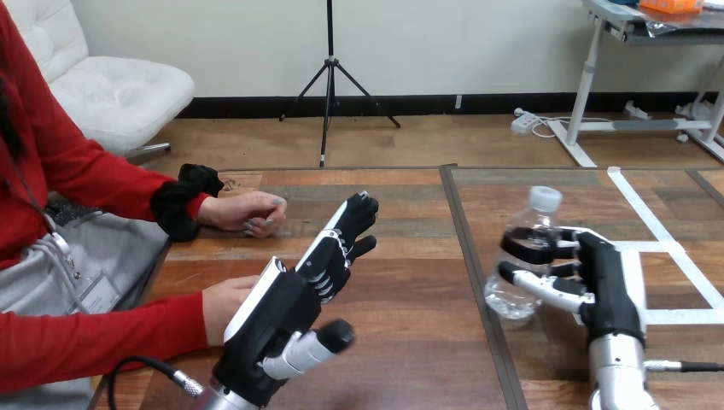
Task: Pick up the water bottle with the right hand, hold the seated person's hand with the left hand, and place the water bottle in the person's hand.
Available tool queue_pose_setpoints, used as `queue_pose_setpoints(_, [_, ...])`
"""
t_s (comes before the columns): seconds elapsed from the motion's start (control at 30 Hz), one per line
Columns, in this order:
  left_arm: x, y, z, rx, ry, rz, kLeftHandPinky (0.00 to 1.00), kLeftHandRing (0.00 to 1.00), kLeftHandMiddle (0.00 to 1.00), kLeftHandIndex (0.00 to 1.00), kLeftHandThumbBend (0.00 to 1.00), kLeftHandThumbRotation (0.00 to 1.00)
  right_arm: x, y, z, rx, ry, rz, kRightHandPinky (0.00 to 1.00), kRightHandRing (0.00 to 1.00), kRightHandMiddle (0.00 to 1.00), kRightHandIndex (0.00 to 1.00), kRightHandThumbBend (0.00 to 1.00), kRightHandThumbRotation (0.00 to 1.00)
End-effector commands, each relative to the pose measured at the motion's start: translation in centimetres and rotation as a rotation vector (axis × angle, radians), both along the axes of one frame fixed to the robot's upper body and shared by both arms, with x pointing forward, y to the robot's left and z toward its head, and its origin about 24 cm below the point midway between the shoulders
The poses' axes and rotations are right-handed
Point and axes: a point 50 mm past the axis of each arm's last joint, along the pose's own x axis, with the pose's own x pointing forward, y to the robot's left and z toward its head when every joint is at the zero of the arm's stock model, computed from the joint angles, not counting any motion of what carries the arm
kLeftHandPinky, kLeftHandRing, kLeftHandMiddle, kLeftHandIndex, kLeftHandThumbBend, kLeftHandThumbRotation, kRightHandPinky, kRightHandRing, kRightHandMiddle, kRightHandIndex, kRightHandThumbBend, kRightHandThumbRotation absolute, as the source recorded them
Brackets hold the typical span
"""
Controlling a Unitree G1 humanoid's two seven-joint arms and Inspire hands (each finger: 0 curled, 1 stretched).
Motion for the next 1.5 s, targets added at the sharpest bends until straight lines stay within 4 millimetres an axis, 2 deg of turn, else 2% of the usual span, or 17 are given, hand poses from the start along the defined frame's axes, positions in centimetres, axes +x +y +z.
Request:
queue_pose_setpoints(0.0, [1.4,0.6,1.9,0.05,-0.127,0.049,0.89,0.97,0.99,0.98,1.0,0.8,2.1,1.6,3.8,-0.001,-0.216,0.081,0.33,0.41,0.54,0.6,0.84,0.0])
queue_pose_setpoints(0.4, [1.4,1.5,3.4,0.132,-0.277,0.118,0.88,0.97,0.99,0.97,1.0,0.78,1.6,2.5,4.4,-0.006,-0.269,0.139,0.34,0.41,0.53,0.59,0.86,0.0])
queue_pose_setpoints(0.7, [1.3,2.5,4.7,0.214,-0.38,0.177,0.86,0.97,1.0,0.97,1.0,0.72,1.1,2.9,4.7,-0.046,-0.29,0.177,0.34,0.41,0.54,0.59,0.88,0.0])
queue_pose_setpoints(1.1, [1.1,4.1,6.3,0.343,-0.449,0.259,0.91,0.98,1.0,0.99,1.0,0.64,0.4,3.4,5.2,-0.049,-0.323,0.2,0.32,0.38,0.53,0.58,0.91,0.0])
queue_pose_setpoints(1.47, [1.3,5.8,7.7,0.476,-0.445,0.308,0.85,0.95,0.97,0.97,1.0,0.53,-0.2,3.7,5.6,-0.056,-0.34,0.222,0.31,0.37,0.53,0.58,0.91,0.0])
